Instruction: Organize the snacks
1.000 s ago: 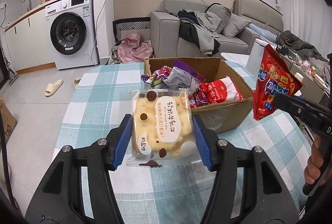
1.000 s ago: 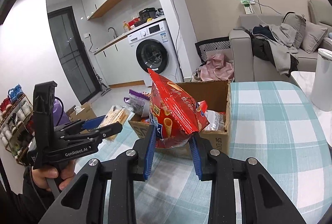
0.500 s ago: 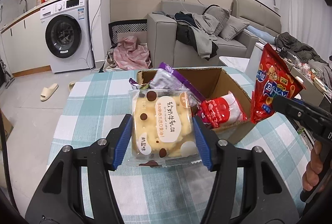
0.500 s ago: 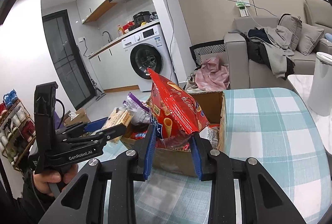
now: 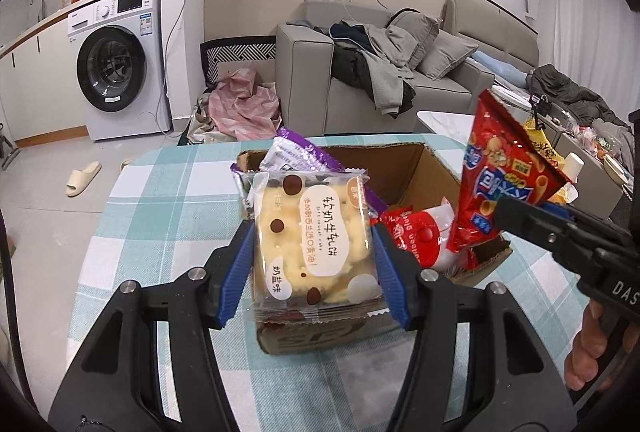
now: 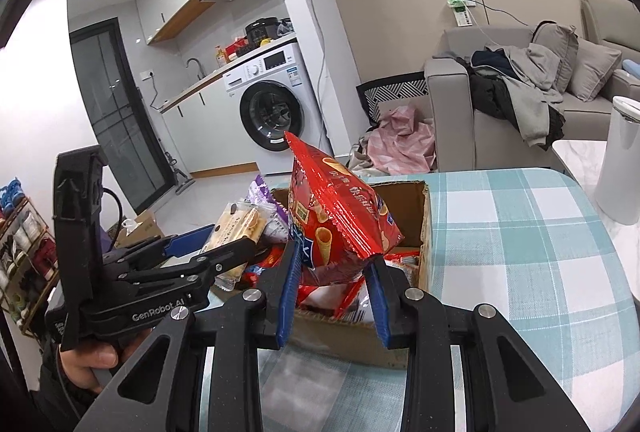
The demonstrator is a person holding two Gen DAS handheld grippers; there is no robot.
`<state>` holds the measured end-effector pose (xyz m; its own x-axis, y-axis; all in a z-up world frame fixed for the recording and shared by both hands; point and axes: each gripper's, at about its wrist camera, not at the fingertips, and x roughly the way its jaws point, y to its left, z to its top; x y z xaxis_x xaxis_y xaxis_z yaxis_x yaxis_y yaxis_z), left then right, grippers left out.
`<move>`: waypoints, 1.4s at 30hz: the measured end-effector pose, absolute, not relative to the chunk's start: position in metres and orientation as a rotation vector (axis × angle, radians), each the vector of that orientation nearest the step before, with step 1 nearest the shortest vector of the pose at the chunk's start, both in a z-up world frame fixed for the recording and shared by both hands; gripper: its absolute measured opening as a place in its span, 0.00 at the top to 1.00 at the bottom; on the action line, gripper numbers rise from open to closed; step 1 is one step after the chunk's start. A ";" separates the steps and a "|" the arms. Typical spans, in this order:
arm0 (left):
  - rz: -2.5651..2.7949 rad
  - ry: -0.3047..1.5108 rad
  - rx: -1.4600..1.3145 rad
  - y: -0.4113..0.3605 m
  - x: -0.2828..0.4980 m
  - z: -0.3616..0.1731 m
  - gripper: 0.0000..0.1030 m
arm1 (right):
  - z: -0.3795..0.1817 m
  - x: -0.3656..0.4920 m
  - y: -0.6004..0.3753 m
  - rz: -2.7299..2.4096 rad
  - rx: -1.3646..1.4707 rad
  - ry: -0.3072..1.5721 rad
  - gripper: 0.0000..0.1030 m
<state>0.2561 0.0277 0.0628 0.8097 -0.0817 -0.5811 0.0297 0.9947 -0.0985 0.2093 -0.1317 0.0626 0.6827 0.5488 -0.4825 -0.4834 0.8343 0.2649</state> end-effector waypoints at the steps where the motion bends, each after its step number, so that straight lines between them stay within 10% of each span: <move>1: -0.059 0.624 -0.089 0.027 0.259 0.062 0.46 | 0.063 0.211 -0.132 0.579 0.121 0.582 0.69; 19: -0.073 0.618 -0.047 0.009 0.299 0.056 0.46 | 0.058 0.250 -0.113 0.515 0.082 0.615 0.69; 29: -0.071 0.629 -0.049 0.009 0.309 0.051 0.45 | 0.053 0.254 -0.115 0.488 0.033 0.613 0.49; 42: -0.066 0.568 -0.042 0.019 0.274 0.059 0.12 | 0.056 0.234 -0.139 0.498 0.067 0.555 0.08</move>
<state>0.2741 0.0194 0.0587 0.8409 -0.0736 -0.5361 0.0504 0.9971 -0.0579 0.2343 -0.1388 0.0558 0.7348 0.4708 -0.4883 -0.4355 0.8794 0.1925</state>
